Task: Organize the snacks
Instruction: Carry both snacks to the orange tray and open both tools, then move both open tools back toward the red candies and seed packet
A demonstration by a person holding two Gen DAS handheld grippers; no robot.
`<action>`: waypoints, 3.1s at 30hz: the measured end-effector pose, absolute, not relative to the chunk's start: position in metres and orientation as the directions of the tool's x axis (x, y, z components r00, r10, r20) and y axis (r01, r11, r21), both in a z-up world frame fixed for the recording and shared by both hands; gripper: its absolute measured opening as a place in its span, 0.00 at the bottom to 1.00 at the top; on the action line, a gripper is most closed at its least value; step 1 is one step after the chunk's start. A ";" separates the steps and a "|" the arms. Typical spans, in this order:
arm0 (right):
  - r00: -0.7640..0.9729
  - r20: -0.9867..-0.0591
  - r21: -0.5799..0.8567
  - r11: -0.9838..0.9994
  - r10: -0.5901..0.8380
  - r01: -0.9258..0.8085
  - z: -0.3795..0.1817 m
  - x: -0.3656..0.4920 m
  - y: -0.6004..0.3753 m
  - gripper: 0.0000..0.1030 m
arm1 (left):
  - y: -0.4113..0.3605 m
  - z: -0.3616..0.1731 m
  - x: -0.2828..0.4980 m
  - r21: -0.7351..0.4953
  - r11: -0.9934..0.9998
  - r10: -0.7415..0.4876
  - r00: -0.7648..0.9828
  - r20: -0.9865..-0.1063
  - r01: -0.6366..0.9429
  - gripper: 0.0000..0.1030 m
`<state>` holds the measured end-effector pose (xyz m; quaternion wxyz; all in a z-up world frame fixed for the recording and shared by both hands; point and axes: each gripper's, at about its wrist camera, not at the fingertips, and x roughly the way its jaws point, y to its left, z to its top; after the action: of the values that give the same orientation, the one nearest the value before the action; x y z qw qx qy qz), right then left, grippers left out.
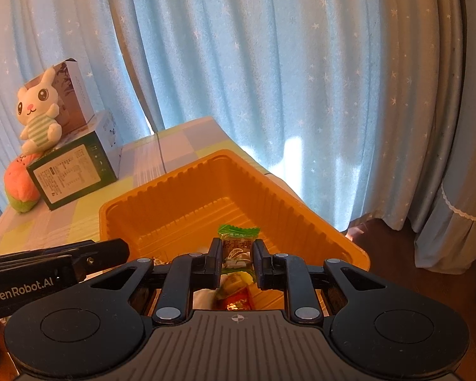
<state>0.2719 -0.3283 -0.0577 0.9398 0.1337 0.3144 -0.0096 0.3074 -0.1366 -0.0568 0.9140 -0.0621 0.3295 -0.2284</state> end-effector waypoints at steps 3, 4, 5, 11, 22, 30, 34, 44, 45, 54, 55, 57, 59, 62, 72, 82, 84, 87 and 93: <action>0.803 -0.592 0.249 0.963 0.070 0.099 -0.057 0.272 -0.326 0.20 | -0.132 -0.057 0.307 -0.262 0.891 -0.452 0.681 -0.577 0.369 0.34; 0.804 -0.591 0.251 0.963 0.072 0.099 -0.057 0.272 -0.326 0.20 | -0.131 -0.057 0.307 -0.263 0.893 -0.449 0.681 -0.578 0.366 0.34; 0.804 -0.590 0.252 0.963 0.074 0.097 -0.057 0.272 -0.325 0.20 | -0.129 -0.057 0.308 -0.265 0.894 -0.448 0.682 -0.579 0.362 0.34; 0.805 -0.583 0.283 0.956 0.111 0.073 -0.057 0.274 -0.322 0.20 | -0.117 -0.056 0.309 -0.278 0.901 -0.433 0.694 -0.575 0.333 0.34; 0.827 -0.547 0.375 0.921 0.131 0.102 -0.053 0.273 -0.328 0.71 | -0.098 -0.055 0.309 -0.276 0.913 -0.408 0.706 -0.579 0.301 0.34; 0.825 -0.554 0.354 0.928 0.110 0.114 -0.053 0.274 -0.323 0.71 | -0.092 -0.054 0.307 -0.272 0.916 -0.400 0.711 -0.579 0.295 0.35; 0.827 -0.553 0.354 0.928 0.105 0.119 -0.052 0.274 -0.321 0.72 | -0.088 -0.053 0.306 -0.272 0.919 -0.394 0.714 -0.578 0.287 0.36; 0.824 -0.550 0.333 0.940 0.135 0.069 -0.049 0.275 -0.300 0.72 | -0.064 -0.050 0.301 -0.247 0.938 -0.344 0.740 -0.578 0.244 0.54; 0.824 -0.548 0.331 0.942 0.141 0.059 -0.049 0.275 -0.297 0.72 | -0.060 -0.050 0.300 -0.243 0.941 -0.335 0.743 -0.580 0.234 0.57; 0.823 -0.533 0.294 0.955 0.197 -0.038 -0.045 0.278 -0.259 0.72 | -0.016 -0.050 0.293 -0.207 0.963 -0.261 0.775 -0.576 0.171 0.80; 0.823 -0.531 0.291 0.956 0.202 -0.046 -0.044 0.278 -0.255 0.72 | -0.011 -0.050 0.292 -0.203 0.966 -0.250 0.777 -0.577 0.161 0.80; 0.823 -0.526 0.292 0.955 0.213 -0.060 -0.043 0.280 -0.247 0.72 | 0.000 -0.049 0.290 -0.198 0.970 -0.230 0.784 -0.576 0.139 0.83; 0.823 -0.523 0.292 0.954 0.223 -0.073 -0.042 0.281 -0.240 0.72 | 0.010 -0.049 0.287 -0.187 0.976 -0.204 0.792 -0.575 0.116 0.84; 0.818 -0.522 0.286 0.953 0.242 -0.099 -0.041 0.283 -0.228 0.72 | 0.026 -0.049 0.283 -0.164 0.984 -0.154 0.803 -0.575 0.071 0.87; 0.797 -0.513 0.248 0.944 0.318 -0.217 -0.040 0.289 -0.170 0.72 | 0.090 -0.059 0.265 -0.124 0.987 0.009 0.811 -0.585 -0.100 0.90; 0.755 -0.530 0.200 0.922 0.387 -0.332 -0.044 0.302 -0.112 0.71 | 0.141 -0.084 0.256 -0.128 0.963 0.097 0.749 -0.656 -0.238 0.90; 0.747 -0.537 0.192 0.919 0.393 -0.345 -0.047 0.307 -0.105 0.71 | 0.148 -0.091 0.258 -0.150 0.954 0.094 0.733 -0.673 -0.260 0.86; 0.733 -0.544 0.183 0.910 0.408 -0.371 -0.052 0.316 -0.093 0.71 | 0.154 -0.100 0.260 -0.143 0.948 0.112 0.718 -0.687 -0.284 0.81; 0.699 -0.562 0.180 0.890 0.443 -0.420 -0.065 0.331 -0.072 0.71 | 0.153 -0.117 0.272 -0.134 0.947 0.118 0.702 -0.703 -0.293 0.67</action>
<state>0.3312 -0.0717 -0.0649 0.9214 0.0188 0.3096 0.2341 0.2720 0.1527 -0.1173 0.9147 -0.1187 0.3696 0.1123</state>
